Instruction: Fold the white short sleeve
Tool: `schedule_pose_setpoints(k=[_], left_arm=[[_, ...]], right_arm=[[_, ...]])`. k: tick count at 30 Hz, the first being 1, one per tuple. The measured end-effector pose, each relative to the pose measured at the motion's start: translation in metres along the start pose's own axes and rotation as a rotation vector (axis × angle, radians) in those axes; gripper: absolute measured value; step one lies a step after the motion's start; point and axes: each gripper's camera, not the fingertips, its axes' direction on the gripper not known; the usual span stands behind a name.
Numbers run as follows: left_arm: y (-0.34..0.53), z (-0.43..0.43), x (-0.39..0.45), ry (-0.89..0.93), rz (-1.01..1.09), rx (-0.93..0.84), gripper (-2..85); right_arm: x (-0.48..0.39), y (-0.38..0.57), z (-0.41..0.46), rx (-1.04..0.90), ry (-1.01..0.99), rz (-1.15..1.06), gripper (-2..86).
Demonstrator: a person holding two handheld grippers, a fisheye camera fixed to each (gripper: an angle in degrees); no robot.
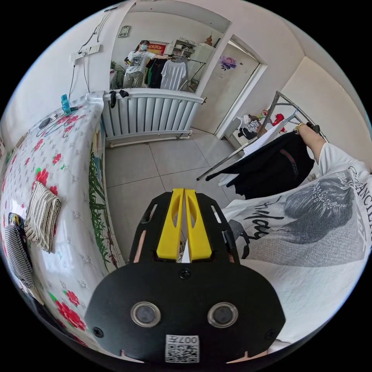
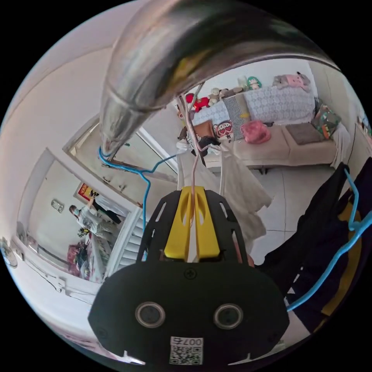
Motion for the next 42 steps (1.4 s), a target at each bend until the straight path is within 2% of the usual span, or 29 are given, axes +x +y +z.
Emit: schedule_pose_setpoints(k=[4,8,10,14,17,19,22,24,25,27,30,33,39,42], left_arm=[[-0.012,0.005,0.004,0.021,0.001,-0.012,-1.0],[-0.023,0.012,0.014,0.025,0.031,-0.032,-1.0],[-0.026,0.012,0.019,0.026,0.048,-0.035,-1.0],[-0.030,0.011,0.024,-0.003,0.054,-0.035,-1.0],[-0.027,0.006,0.023,0.013,0.014,0.001,-1.0],[-0.022,-0.001,0.023,0.015,-0.010,0.043,-1.0],[-0.008,-0.013,0.023,-0.026,-0.046,0.089,-1.0],[0.004,-0.021,0.023,-0.081,-0.082,0.106,-0.9],[0.013,-0.028,0.021,-0.122,-0.115,0.119,-0.9],[0.032,-0.040,0.018,-0.184,-0.180,0.154,-0.8],[0.076,-0.069,0.010,-0.286,-0.319,0.257,0.1],[0.132,-0.107,-0.001,-0.360,-0.429,0.340,3.2],[0.270,-0.205,-0.005,-0.556,-0.648,0.540,6.3],[0.336,-0.255,0.006,-0.705,-0.719,0.612,6.3]], right_arm=[[-0.001,-0.008,0.010,-0.008,-0.002,-0.027,-0.3],[0.041,0.012,0.048,-0.115,-0.107,0.168,-0.4],[0.046,0.030,0.062,-0.141,-0.100,0.135,-0.4],[0.022,0.098,0.061,-0.120,-0.114,-0.182,-0.4],[0.010,0.173,0.038,-0.138,-0.219,-0.418,-0.3],[0.007,0.218,0.027,-0.211,-0.306,-0.537,-0.3],[-0.010,0.291,0.013,-0.435,-0.447,-0.746,-0.2],[-0.033,0.349,0.001,-0.694,-0.624,-0.918,-0.2],[-0.040,0.363,-0.004,-0.756,-0.668,-0.964,-0.2],[-0.072,0.416,-0.027,-1.016,-0.884,-1.127,-0.1],[-0.116,0.464,-0.069,-1.239,-1.154,-1.333,0.0],[-0.158,0.501,-0.126,-1.396,-1.426,-1.538,0.0],[-0.237,0.551,-0.242,-1.784,-1.917,-1.668,0.0],[-0.264,0.568,-0.310,-1.796,-2.075,-1.854,0.0]])
